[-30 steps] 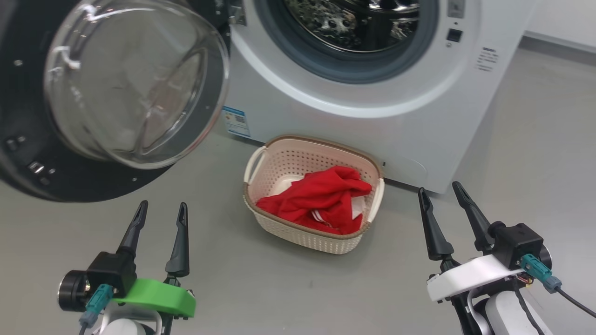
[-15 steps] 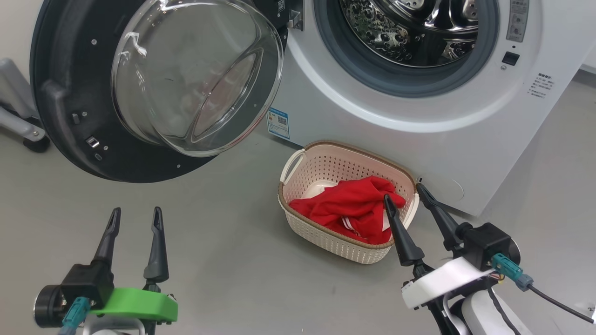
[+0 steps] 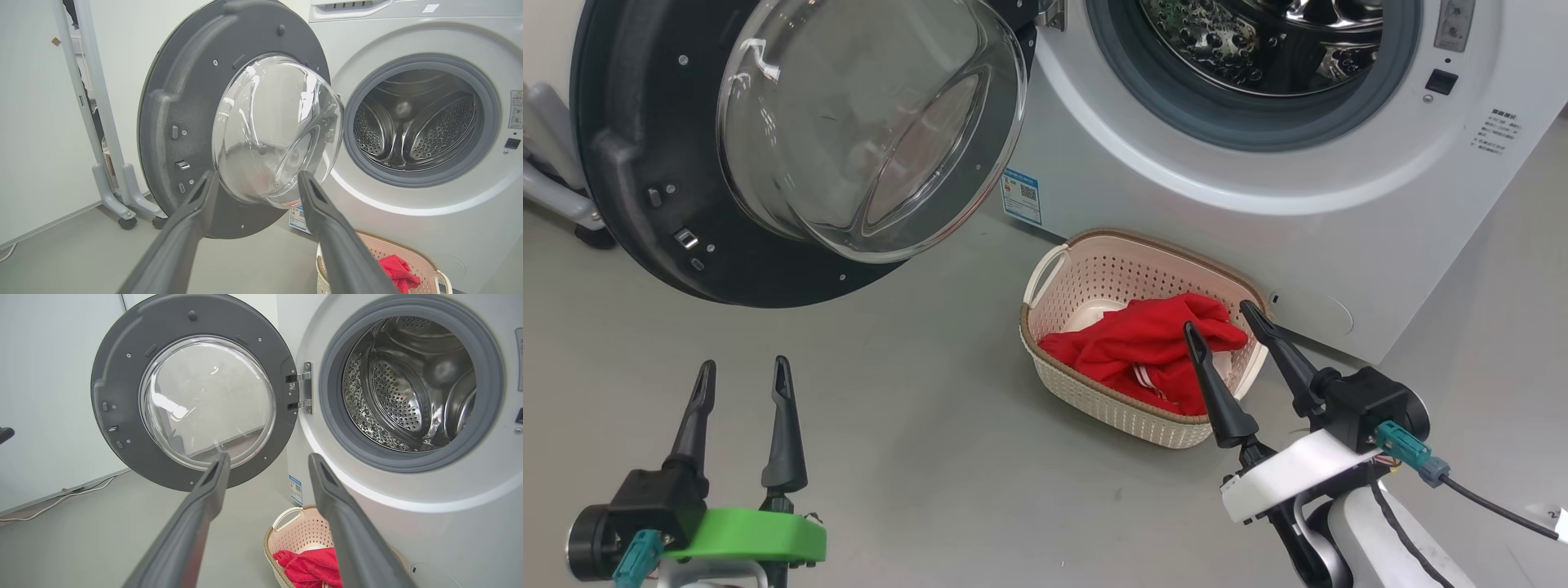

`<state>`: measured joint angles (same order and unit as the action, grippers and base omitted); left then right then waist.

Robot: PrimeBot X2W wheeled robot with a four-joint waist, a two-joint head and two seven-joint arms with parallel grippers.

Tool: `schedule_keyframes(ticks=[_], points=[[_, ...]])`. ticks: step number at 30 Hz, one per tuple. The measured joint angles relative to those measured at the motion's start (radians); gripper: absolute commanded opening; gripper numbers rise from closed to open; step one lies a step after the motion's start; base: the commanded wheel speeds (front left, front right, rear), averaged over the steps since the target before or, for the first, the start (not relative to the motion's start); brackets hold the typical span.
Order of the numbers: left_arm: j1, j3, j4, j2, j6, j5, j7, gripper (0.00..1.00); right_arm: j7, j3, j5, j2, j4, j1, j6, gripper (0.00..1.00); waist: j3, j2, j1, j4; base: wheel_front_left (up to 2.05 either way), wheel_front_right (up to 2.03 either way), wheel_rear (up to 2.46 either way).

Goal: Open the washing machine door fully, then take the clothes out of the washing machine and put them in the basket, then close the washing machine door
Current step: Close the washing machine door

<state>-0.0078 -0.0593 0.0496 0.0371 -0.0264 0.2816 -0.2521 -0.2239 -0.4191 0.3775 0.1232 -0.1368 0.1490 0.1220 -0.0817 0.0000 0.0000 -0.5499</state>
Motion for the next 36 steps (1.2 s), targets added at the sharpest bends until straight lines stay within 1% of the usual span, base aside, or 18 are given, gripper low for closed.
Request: schedule_keyframes(ticks=[36], points=[[0.033, 0.002, -0.027, 0.0, -0.014, 0.009, 0.0, 1.0, -0.002, -0.008, 0.035, 0.012, -0.03, 0.007, 0.0, 1.0, 0.001, 0.0, 0.0, 0.003, 0.0, 0.0, 0.0]])
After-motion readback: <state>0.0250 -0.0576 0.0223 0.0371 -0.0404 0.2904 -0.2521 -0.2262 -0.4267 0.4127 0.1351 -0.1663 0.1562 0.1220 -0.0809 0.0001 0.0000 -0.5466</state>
